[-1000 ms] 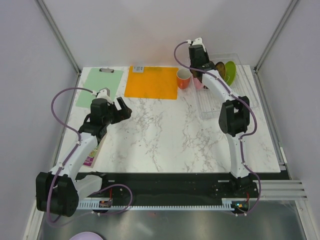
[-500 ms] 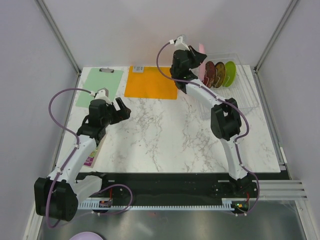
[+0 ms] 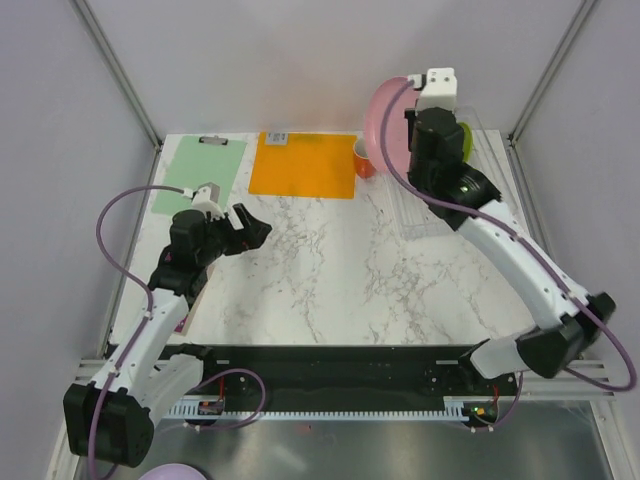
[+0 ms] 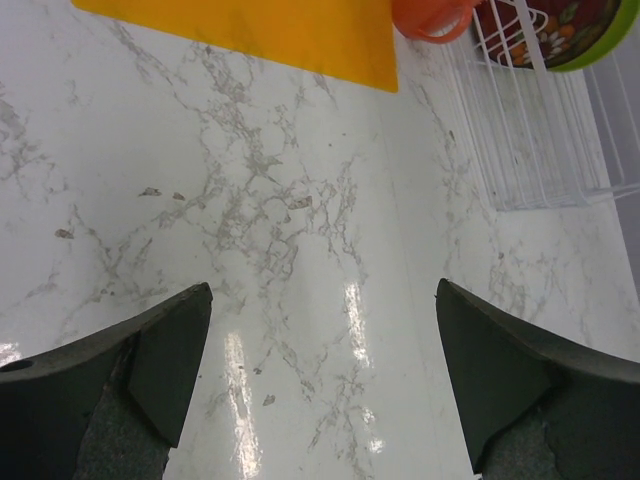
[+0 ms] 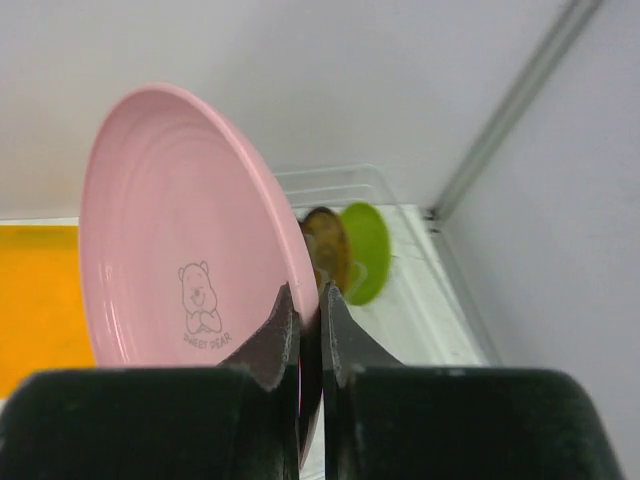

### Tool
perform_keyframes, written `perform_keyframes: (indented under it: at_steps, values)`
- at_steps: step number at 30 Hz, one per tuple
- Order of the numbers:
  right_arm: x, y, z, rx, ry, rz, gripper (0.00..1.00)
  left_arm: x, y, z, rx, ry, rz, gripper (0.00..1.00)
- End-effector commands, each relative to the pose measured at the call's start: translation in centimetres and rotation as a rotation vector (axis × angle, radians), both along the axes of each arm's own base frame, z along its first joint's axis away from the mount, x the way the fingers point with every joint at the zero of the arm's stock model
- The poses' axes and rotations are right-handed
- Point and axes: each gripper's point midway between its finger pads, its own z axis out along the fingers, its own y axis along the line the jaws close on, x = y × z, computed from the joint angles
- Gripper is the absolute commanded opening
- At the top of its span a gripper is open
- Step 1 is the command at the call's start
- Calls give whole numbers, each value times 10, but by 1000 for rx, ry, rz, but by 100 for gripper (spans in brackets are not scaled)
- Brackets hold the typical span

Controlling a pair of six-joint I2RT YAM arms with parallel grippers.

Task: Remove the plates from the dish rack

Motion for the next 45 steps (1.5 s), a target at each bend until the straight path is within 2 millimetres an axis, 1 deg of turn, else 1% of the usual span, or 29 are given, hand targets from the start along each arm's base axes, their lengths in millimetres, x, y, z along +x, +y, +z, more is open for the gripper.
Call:
perform_keyframes:
  at_steps: [1, 2, 3, 4, 5, 6, 7, 8, 10, 11, 14, 17, 21, 24, 29, 30, 31, 33, 34, 35, 36, 38, 39, 40, 41, 42, 43, 44, 45]
  values:
    - [-43, 52, -51, 331, 156, 330, 0, -9, -27, 25, -159, -102, -112, 100]
    - [-50, 60, -61, 359, 186, 377, 0, -10, -29, 28, -179, -116, -121, 100]
    - [-59, 72, -85, 376, 253, 445, 0, -13, -34, 31, -211, -116, -140, 100]
    - [-68, 76, -89, 433, 263, 469, 0, -14, -36, 34, -230, -145, -155, 100]
    - [-75, 80, -111, 449, 309, 488, 0, -15, -38, 37, -245, -154, -162, 100]
    - [-82, 89, -120, 479, 340, 537, 0, -19, -41, 35, -268, -144, -176, 100]
    - [-89, 92, -123, 503, 345, 554, 0, -20, -43, 43, -281, -178, -189, 99]
    - [-93, 95, -139, 531, 367, 560, 0, -23, -46, 44, -292, -184, -203, 99]
    - [-102, 101, -146, 564, 378, 595, 0, -28, -49, 47, -321, -191, -219, 98]
    - [-105, 104, -156, 586, 386, 604, 0, -31, -51, 53, -331, -212, -233, 98]
    - [-109, 116, -167, 627, 407, 654, 0, -35, -57, 50, -345, -199, -251, 98]
    - [-112, 128, -173, 668, 423, 693, 0, -38, -59, 33, -345, -164, -248, 98]
    - [-117, 146, -182, 716, 451, 738, 0, -40, -55, 4, -333, -118, -214, 97]
    - [-121, 159, -191, 733, 476, 763, 0, -40, -57, -1, -338, -114, -218, 97]
    - [-128, 180, -202, 785, 506, 808, 0, -40, -64, 6, -365, -139, -243, 96]
    - [-130, 184, -205, 797, 519, 820, 0, -39, -65, 5, -365, -141, -242, 92]
    - [-131, 189, -200, 824, 505, 837, 0, -39, -67, 4, -366, -135, -250, 90]
    - [-136, 195, -203, 850, 523, 869, 0, -39, -69, 1, -368, -125, -257, 78]
    - [-136, 199, -201, 866, 516, 886, 0, -38, -71, -2, -367, -112, -261, 62]
    - [-138, 201, -201, 881, 518, 893, 0, -39, -72, -6, -365, -100, -269, 54]
    - [-138, 202, -201, 891, 520, 901, 0, -40, -73, -8, -365, -94, -272, 44]
    - [-141, 207, -197, 909, 522, 929, 0, -40, -74, -14, -360, -80, -277, 34]
    - [-142, 208, -198, 915, 527, 937, 0, -41, -74, -14, -358, -81, -279, 24]
    - [-143, 211, -195, 921, 524, 956, 0, -41, -74, -16, -356, -76, -279, 17]
    - [-145, 212, -195, 927, 529, 967, 0, -41, -74, -19, -350, -67, -280, 8]
    - [-145, 213, -196, 927, 536, 968, 0, -41, -74, -20, -347, -60, -282, 2]
    - [-145, 212, -198, 921, 546, 962, 0, -40, -74, -21, -344, -56, -281, 2]
    - [-143, 211, -199, 915, 542, 951, 7, -41, -74, -23, -338, -53, -287, 2]
    - [-142, 210, -201, 895, 544, 946, 18, -42, -73, -26, -331, -35, -282, 2]
